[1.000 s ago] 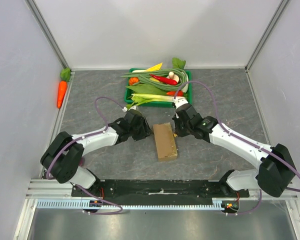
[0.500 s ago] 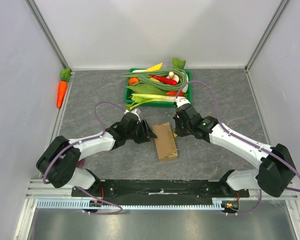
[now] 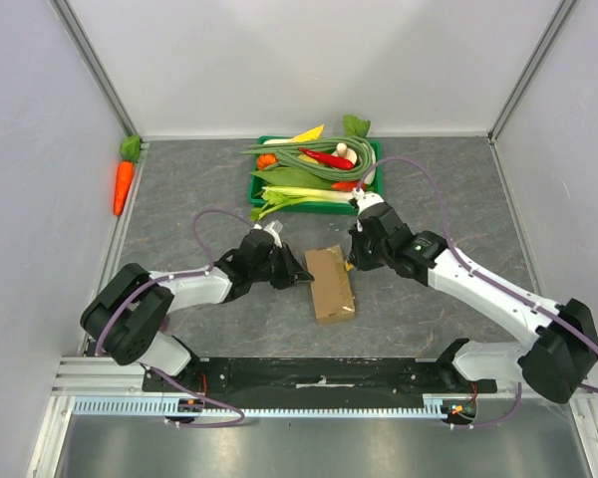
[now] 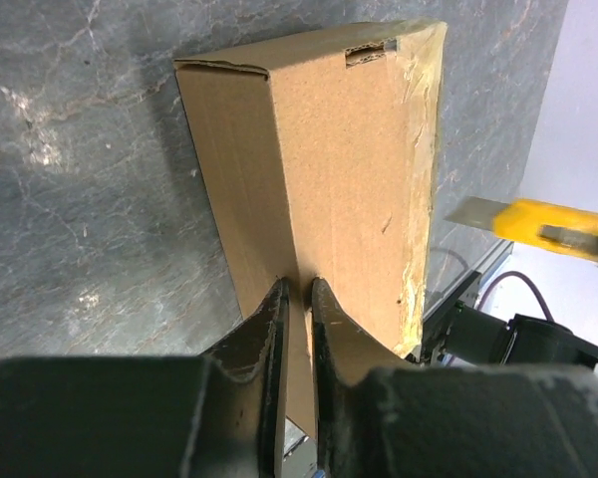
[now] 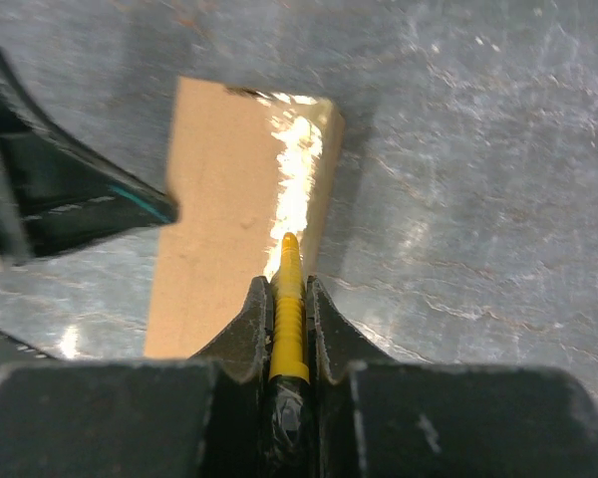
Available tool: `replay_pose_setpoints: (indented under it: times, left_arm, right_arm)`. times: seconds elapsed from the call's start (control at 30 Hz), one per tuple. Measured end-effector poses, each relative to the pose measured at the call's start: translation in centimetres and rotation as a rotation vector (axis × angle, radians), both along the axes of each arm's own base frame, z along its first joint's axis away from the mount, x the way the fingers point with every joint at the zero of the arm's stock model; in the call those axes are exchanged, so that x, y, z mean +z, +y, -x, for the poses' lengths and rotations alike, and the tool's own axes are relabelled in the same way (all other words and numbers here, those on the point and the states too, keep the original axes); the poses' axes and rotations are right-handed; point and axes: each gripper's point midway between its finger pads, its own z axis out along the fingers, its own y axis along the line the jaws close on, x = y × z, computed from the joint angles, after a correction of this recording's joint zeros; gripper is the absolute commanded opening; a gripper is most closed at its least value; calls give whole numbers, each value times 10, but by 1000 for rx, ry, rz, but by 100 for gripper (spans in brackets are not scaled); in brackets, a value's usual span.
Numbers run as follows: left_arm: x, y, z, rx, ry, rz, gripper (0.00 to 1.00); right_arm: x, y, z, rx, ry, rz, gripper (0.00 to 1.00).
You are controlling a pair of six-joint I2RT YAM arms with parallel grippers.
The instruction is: Unpack the express box
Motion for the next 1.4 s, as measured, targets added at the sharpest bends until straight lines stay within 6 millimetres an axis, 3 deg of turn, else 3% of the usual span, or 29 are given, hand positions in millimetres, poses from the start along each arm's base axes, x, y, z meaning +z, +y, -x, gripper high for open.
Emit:
replay_pose_setpoints:
  times: [0.27, 0.4, 0.6, 0.77, 0.87, 1.07, 1.27, 1.3, 1.4]
  left_arm:
    - [-1, 12, 8, 32, 0, 35, 18]
    - [-3, 18, 10, 54, 5, 48, 18]
    - [-5, 23, 11, 71, 12, 48, 17]
    - [-44, 46, 35, 101, 136, -64, 16]
    - [-42, 46, 35, 99, 133, -62, 17]
    - [-41, 50, 35, 112, 134, -82, 21]
    - [-34, 66, 32, 157, 117, -173, 36]
    - [-30, 69, 30, 167, 107, -183, 46]
    - [-11, 75, 26, 192, 50, -188, 59]
  right_arm:
    - [74, 9, -7, 1, -156, -156, 0]
    - [83, 0, -13, -50, -200, -145, 0]
    - [64, -6, -16, -83, -172, -89, 0]
    - [26, -9, -14, -90, -97, -16, 0]
    - [7, -10, -12, -85, -57, 20, 0]
    - [-6, 6, -8, -20, -16, -13, 0]
    - [-15, 30, 1, 77, 18, -45, 0]
    - [-15, 33, 3, 89, 20, -49, 0]
    - [-13, 41, 9, 130, 14, -59, 0]
